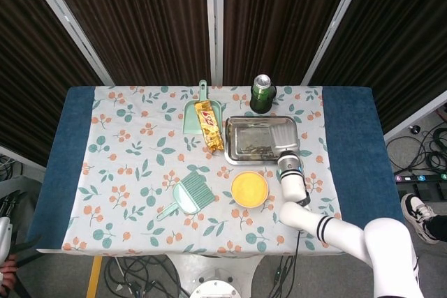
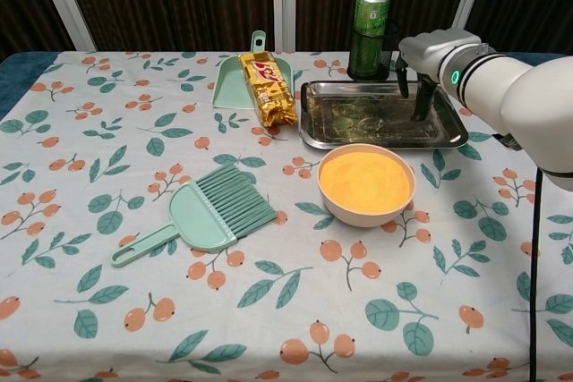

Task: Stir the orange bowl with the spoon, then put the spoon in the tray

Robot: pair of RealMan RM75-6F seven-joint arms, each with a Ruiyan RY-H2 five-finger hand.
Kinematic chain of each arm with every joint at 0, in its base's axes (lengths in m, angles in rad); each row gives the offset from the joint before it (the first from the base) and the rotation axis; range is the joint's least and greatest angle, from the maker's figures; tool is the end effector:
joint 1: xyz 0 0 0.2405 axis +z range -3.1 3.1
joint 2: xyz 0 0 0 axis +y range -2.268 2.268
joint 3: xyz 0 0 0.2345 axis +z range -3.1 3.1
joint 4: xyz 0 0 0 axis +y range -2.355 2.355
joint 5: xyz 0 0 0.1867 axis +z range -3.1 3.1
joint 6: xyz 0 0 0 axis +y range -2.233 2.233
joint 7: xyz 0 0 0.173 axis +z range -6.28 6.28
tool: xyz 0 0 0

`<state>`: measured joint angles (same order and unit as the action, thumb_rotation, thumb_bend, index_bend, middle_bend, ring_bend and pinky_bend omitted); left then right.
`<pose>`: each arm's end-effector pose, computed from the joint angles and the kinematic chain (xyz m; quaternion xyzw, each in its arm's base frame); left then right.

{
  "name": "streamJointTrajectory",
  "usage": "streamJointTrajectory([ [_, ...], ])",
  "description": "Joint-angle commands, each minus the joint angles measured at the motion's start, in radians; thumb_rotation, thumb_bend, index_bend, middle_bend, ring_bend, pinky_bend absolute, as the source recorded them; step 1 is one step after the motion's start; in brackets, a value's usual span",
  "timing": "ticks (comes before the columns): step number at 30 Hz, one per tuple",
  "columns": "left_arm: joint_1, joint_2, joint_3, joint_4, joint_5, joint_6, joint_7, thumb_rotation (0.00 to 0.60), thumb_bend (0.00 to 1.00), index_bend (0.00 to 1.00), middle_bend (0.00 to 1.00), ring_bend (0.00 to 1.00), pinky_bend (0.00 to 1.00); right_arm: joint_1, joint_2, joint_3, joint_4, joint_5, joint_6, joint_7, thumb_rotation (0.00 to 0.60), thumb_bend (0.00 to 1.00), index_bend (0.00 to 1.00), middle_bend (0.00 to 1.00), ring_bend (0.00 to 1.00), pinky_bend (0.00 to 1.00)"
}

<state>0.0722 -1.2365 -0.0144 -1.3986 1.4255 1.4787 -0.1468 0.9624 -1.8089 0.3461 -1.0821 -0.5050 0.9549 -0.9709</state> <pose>-0.3524 0.1482 0.1547 -0.5266 -0.4704 -0.3333 0.6248 -0.1370 -0.4248 -0.0281 0.7033 -0.3557 0.1936 0.5843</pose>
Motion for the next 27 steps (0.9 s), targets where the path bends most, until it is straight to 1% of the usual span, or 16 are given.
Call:
streamJointTrajectory([
  [1,0.000,0.000,0.000,0.002,0.001,0.002,-0.003,0.600,0.10,0.18,0.18,0.12,0.14,-0.028,0.054,0.003,-0.069,-0.042,0.032,0.056,0.600,0.09,0.48,1.00,1.00,1.00],
  [3,-0.001,0.000,-0.001,0.003,0.001,0.002,-0.004,0.600,0.10,0.18,0.18,0.12,0.14,-0.057,0.103,-0.006,-0.133,-0.084,0.062,0.090,0.600,0.11,0.48,1.00,1.00,1.00],
  [6,-0.003,0.000,-0.003,0.005,0.006,0.006,-0.006,0.600,0.10,0.18,0.18,0.12,0.14,-0.120,0.209,-0.031,-0.280,-0.147,0.105,0.146,0.600,0.16,0.48,0.97,0.98,1.00],
  [8,-0.006,0.000,-0.005,0.006,0.009,0.009,-0.008,0.600,0.10,0.18,0.18,0.12,0.14,-0.179,0.301,-0.059,-0.404,-0.192,0.141,0.185,0.600,0.17,0.48,0.91,0.93,1.00],
  [10,-0.009,0.000,-0.007,0.007,0.011,0.010,-0.009,0.600,0.10,0.18,0.18,0.12,0.14,-0.244,0.400,-0.093,-0.531,-0.247,0.179,0.231,0.600,0.17,0.48,0.81,0.83,0.95],
  [11,-0.010,0.001,-0.008,0.007,0.012,0.010,-0.009,0.600,0.10,0.18,0.18,0.12,0.14,-0.274,0.441,-0.109,-0.579,-0.276,0.197,0.256,0.600,0.17,0.48,0.75,0.78,0.91],
  [13,-0.014,0.002,-0.008,0.007,0.014,0.007,-0.008,0.600,0.10,0.18,0.18,0.12,0.14,-0.342,0.524,-0.148,-0.666,-0.347,0.232,0.324,0.600,0.17,0.47,0.61,0.63,0.75],
  [14,-0.016,0.002,-0.009,0.006,0.015,0.006,-0.007,0.600,0.10,0.18,0.18,0.12,0.14,-0.368,0.554,-0.164,-0.696,-0.377,0.244,0.353,0.600,0.17,0.45,0.56,0.57,0.69],
  [15,-0.018,0.003,-0.010,0.005,0.016,0.007,-0.006,0.600,0.10,0.18,0.18,0.12,0.14,-0.396,0.584,-0.180,-0.724,-0.408,0.260,0.386,0.600,0.17,0.42,0.47,0.48,0.60],
  [16,-0.020,0.003,-0.012,0.003,0.019,0.008,-0.006,0.600,0.10,0.18,0.18,0.12,0.14,-0.423,0.612,-0.196,-0.748,-0.442,0.275,0.420,0.600,0.17,0.39,0.42,0.41,0.54],
  [17,-0.022,0.004,-0.013,0.001,0.022,0.010,-0.003,0.600,0.10,0.18,0.18,0.12,0.14,-0.465,0.653,-0.223,-0.779,-0.502,0.299,0.475,0.600,0.17,0.35,0.36,0.35,0.48],
  [19,-0.025,0.005,-0.014,-0.003,0.025,0.012,0.001,0.600,0.10,0.18,0.18,0.12,0.14,-0.522,0.703,-0.264,-0.807,-0.595,0.331,0.561,0.600,0.17,0.25,0.25,0.20,0.34],
  [21,-0.028,0.007,-0.015,-0.009,0.026,0.012,0.006,0.600,0.10,0.18,0.18,0.12,0.14,-0.596,0.746,-0.314,-0.822,-0.702,0.387,0.666,0.600,0.17,0.18,0.18,0.09,0.24],
  [22,-0.029,0.007,-0.016,-0.011,0.025,0.012,0.008,0.600,0.10,0.18,0.18,0.12,0.14,-0.620,0.757,-0.332,-0.818,-0.747,0.407,0.704,0.600,0.17,0.16,0.16,0.05,0.21],
  [24,-0.031,0.009,-0.016,-0.018,0.026,0.012,0.014,0.600,0.10,0.18,0.18,0.12,0.14,-0.690,0.776,-0.382,-0.802,-0.843,0.475,0.785,0.600,0.17,0.13,0.12,0.01,0.14],
  [27,-0.031,0.012,-0.015,-0.028,0.029,0.016,0.022,0.600,0.10,0.18,0.18,0.12,0.14,-0.769,0.776,-0.427,-0.766,-0.935,0.566,0.838,0.600,0.17,0.12,0.10,0.00,0.11],
])
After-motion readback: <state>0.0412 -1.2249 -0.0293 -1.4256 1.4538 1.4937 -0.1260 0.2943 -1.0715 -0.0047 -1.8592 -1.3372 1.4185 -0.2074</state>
